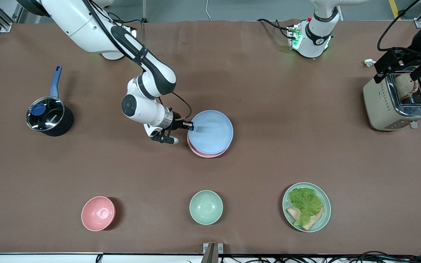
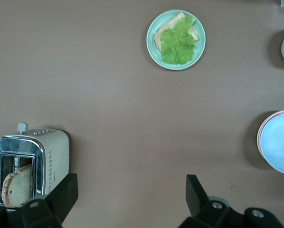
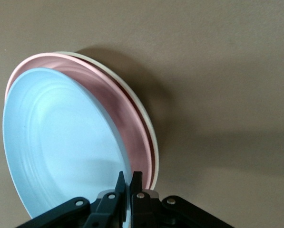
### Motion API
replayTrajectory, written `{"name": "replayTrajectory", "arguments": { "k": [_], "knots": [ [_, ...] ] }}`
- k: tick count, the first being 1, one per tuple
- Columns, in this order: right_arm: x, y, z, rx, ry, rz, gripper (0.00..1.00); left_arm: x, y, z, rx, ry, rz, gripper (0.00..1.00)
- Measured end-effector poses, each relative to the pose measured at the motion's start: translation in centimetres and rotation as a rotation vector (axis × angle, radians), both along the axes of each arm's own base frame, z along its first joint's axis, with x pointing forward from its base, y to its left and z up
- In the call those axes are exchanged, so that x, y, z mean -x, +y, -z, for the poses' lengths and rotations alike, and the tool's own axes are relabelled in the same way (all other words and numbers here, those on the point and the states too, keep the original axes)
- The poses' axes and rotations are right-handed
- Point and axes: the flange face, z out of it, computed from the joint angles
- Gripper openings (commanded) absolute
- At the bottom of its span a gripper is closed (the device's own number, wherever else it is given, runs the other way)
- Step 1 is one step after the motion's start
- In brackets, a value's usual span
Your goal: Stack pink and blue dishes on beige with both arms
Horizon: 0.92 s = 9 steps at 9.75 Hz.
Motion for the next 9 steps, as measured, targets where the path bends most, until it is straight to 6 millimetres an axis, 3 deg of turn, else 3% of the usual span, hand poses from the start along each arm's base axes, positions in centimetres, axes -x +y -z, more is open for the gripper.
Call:
{"name": "replayTrajectory", "arguments": {
  "k": [1, 2, 5, 7, 9],
  "knots": [
    [0.0, -0.4, 0.3, 0.003, 0.0, -0.003, 0.49, -0.4, 0.0, -0.2, 0.002, -0.001, 0.0, 1.0],
    [0.0, -0.6, 0.3, 0.004, -0.001, -0.003, 0.99, -0.6, 0.0, -0.2, 0.003, 0.003, 0.0, 1.0],
    [-0.8, -0.9, -0.7, -0.002, -0.028, 0.016, 1.0, -0.4, 0.0, 0.1, 0.016, 0.028, 0.0, 1.0],
    [-2.9, -2.5, -5.9, -0.009, -0.092, 0.061, 1.0, -0.4, 0.3, 0.1, 0.048, 0.036, -0.008, 1.0],
    [-4.8, -7.6, -11.8, 0.078, -0.129, 0.032, 1.0, -0.4, 1.3, 0.0, 0.054, 0.036, -0.026, 1.0]
  ]
}}
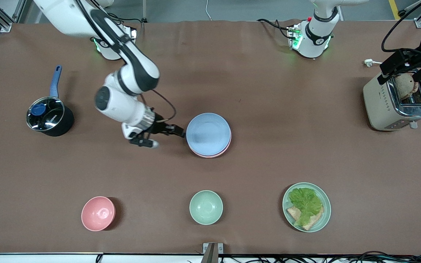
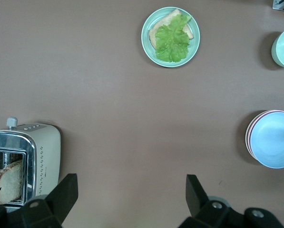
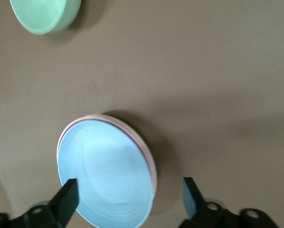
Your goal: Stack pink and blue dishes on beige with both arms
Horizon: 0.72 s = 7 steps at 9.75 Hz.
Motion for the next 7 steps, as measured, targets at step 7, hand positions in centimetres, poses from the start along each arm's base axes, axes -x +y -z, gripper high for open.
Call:
{"name": "replayTrajectory", "arguments": {
  "k": [7],
  "knots": [
    [-0.4, -26.4, -28.0, 0.43, -0.043, -0.004, 1.0, 0.0, 0.0, 0.3, -0.004, 0.008, 0.052, 1.0]
  ]
}}
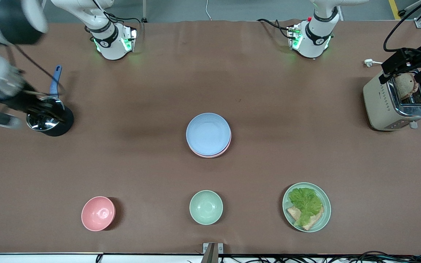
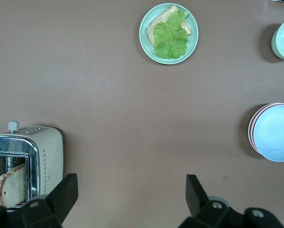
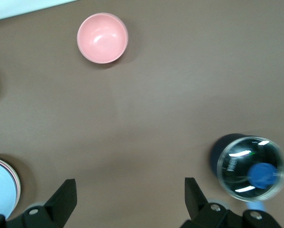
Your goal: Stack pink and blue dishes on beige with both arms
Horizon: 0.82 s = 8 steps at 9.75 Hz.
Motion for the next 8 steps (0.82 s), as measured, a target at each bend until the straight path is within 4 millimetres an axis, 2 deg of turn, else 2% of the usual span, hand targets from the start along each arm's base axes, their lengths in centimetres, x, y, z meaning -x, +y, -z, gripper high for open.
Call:
{"name": "replayTrajectory", "arguments": {
  "k": [1, 2, 3, 8],
  "knots": [
    [0.9, -2.4, -3.2, 0.0, 0.019, 0.015, 1.0, 0.0, -0.1, 0.0, 0.0, 0.001, 0.005, 1.0],
    [1.6, -3.6, -5.4, 0.0, 0.024, 0.032, 1.0, 0.0, -0.1, 0.0, 0.0, 0.001, 0.007, 1.0],
    [1.9, -4.2, -6.5, -0.001, 0.019, 0.044, 1.0, 0.0, -0.1, 0.0, 0.0, 0.002, 0.007, 1.0],
    [0.9, -4.8, -5.0, -0.006, 0.045, 0.017, 1.0, 0.0, 0.1, 0.1, -0.016, 0.0, 0.046, 1.0]
  ]
}}
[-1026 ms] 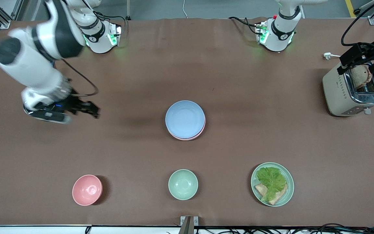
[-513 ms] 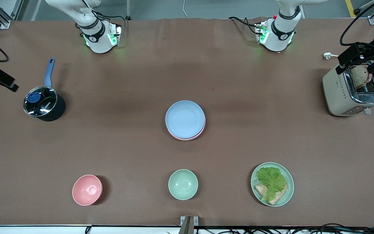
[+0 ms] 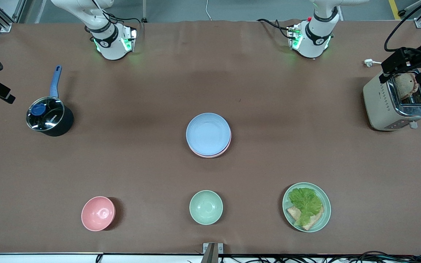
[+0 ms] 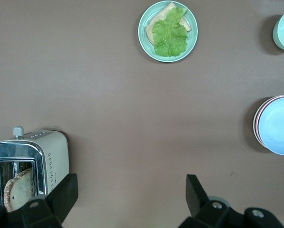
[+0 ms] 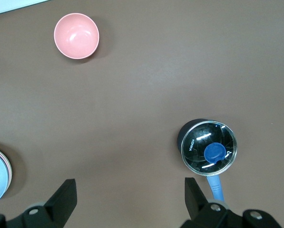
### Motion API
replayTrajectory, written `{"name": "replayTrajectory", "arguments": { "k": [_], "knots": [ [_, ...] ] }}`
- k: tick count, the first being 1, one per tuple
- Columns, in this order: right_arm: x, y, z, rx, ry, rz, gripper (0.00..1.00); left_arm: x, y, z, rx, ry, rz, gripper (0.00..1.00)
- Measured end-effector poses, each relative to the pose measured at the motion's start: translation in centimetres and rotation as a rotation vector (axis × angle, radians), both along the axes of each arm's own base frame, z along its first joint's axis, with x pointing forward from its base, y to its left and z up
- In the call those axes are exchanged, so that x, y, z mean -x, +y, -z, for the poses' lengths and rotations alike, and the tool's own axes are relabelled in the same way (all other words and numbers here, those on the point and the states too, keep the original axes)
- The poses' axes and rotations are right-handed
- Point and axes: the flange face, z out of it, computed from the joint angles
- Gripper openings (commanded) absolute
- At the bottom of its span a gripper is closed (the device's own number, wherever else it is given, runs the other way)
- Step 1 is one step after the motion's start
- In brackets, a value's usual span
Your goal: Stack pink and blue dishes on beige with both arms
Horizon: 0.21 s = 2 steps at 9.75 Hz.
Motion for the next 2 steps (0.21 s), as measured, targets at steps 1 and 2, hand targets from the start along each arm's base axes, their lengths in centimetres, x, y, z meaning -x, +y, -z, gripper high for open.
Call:
{"name": "replayTrajectory", "arguments": {
  "k": [1, 2],
  "knots": [
    [0.0, 0.07, -0.08, -0.004, -0.002, -0.005, 1.0, -0.04, 0.0, 0.07, 0.0, 0.001, 0.0, 1.0],
    [0.01, 0.08, -0.14, -0.005, -0.002, -0.009, 1.0, -0.11, 0.0, 0.18, 0.0, 0.003, 0.0, 1.0]
  ]
}}
